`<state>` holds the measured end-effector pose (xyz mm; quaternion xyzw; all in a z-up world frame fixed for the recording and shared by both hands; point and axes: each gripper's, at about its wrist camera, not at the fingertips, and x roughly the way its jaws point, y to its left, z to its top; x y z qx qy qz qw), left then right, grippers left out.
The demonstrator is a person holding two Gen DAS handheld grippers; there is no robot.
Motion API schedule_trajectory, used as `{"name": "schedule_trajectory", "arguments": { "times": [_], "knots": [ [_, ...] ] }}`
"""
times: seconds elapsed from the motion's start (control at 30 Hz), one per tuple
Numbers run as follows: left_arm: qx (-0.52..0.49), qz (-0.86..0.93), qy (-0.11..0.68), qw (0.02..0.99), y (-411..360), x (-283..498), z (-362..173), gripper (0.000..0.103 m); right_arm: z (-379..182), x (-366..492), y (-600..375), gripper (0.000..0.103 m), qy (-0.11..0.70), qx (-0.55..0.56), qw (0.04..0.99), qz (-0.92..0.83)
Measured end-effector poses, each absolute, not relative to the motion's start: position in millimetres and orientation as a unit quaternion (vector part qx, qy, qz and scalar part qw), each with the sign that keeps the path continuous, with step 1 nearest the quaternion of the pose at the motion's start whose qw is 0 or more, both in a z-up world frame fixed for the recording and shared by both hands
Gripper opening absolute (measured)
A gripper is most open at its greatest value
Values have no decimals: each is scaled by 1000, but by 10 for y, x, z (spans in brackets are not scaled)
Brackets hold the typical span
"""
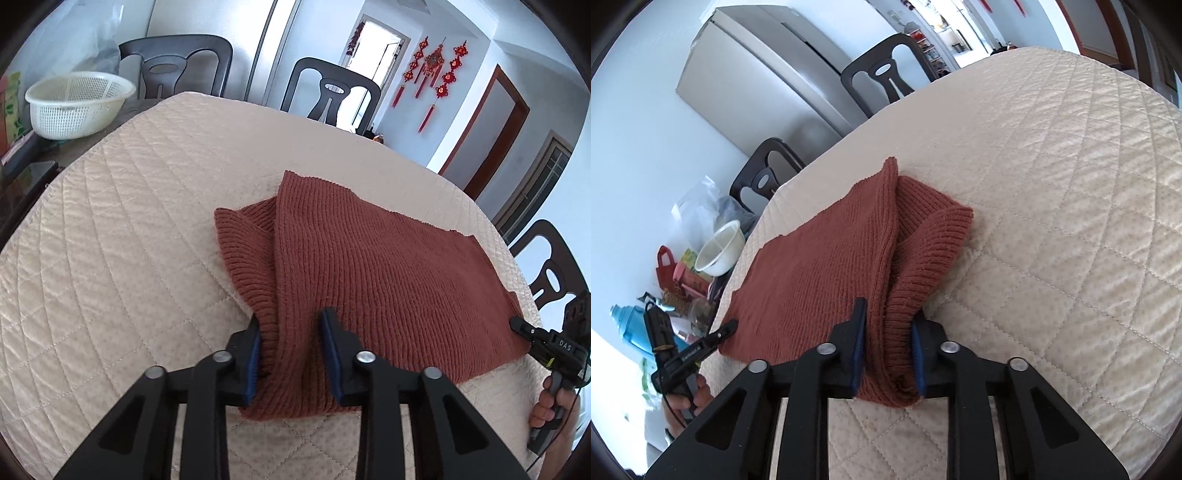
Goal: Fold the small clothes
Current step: 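Grasp the side edge of the folded rust sweater with both grippers, then lift the held edge with both grippers and fold it across the sweater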
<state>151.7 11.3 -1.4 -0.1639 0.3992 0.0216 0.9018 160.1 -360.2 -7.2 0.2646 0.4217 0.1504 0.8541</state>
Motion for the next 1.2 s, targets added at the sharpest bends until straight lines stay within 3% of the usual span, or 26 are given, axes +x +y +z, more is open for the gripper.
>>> {"name": "schedule_trajectory", "arguments": {
  "times": [0.2,0.8,1.2],
  "knots": [
    [-156,10,399,903,126,1465,87,19,25,1571,-3605,16,421,263,854,158],
    [-189,-55,404,893,155,637,89,18,133,735,-3636,16,437,266,841,174],
    [-200,-66,414,885,193,604,-37,18,-57,714,-3735,16,454,291,826,164]
  ]
}}
